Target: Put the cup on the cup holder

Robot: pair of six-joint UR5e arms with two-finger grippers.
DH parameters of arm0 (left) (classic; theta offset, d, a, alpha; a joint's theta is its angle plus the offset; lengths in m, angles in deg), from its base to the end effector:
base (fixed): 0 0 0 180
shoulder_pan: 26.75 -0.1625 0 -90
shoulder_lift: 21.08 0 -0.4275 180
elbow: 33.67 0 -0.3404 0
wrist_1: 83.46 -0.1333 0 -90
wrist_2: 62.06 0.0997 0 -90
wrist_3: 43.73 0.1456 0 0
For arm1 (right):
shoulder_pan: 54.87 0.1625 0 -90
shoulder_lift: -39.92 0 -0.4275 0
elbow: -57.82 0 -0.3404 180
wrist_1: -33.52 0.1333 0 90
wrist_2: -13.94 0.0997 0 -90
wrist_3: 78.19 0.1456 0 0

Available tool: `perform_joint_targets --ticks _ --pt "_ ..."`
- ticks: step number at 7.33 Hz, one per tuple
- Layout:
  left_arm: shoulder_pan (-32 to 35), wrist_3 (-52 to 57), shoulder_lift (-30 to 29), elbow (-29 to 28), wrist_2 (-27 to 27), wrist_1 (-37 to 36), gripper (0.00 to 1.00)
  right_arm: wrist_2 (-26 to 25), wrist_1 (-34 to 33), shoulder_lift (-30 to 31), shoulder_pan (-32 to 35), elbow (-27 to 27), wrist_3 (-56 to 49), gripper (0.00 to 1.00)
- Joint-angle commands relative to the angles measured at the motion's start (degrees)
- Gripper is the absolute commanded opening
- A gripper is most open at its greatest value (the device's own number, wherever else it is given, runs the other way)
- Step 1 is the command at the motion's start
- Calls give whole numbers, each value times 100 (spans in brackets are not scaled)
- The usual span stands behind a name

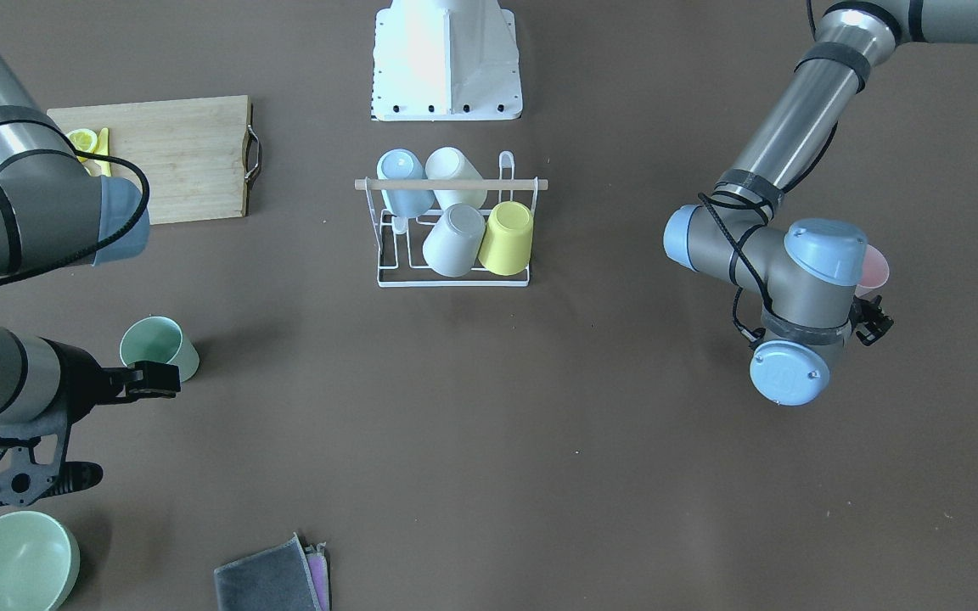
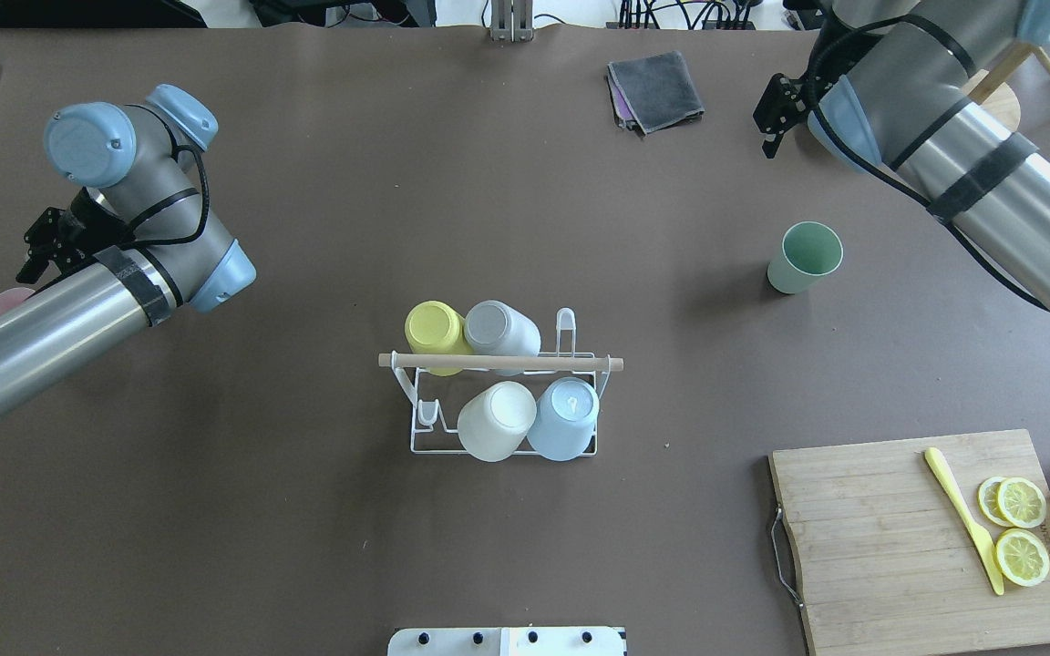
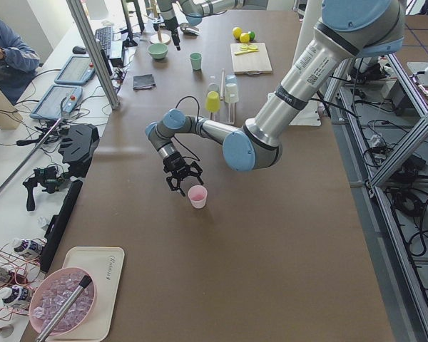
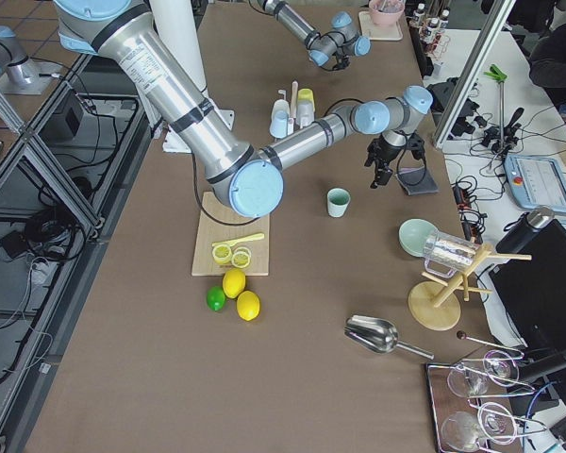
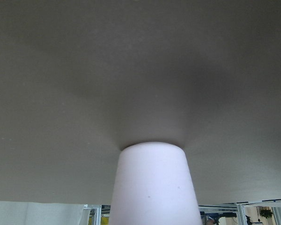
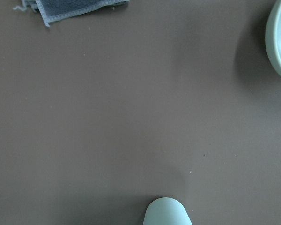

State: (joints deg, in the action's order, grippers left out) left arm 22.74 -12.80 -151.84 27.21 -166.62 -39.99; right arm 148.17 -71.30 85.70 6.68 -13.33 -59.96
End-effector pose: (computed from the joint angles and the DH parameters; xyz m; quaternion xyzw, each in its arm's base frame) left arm 0.3251 -0.5294 0.5903 -0.3064 0.0956 0.5216 0.7905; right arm -0.3164 -0.6507 0.4073 -0.0703 -0.3779 -0.1166 0.9158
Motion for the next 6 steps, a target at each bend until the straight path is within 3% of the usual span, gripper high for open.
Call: perform_joint_targets --ticks 1,6 --pt "-70 0 7 -49 102 -67 97 -37 -91 -307 -160 732 -695 100" --pt "-211 18 69 -94 330 -93 97 -81 -197 -623 -363 1778 -1601 100"
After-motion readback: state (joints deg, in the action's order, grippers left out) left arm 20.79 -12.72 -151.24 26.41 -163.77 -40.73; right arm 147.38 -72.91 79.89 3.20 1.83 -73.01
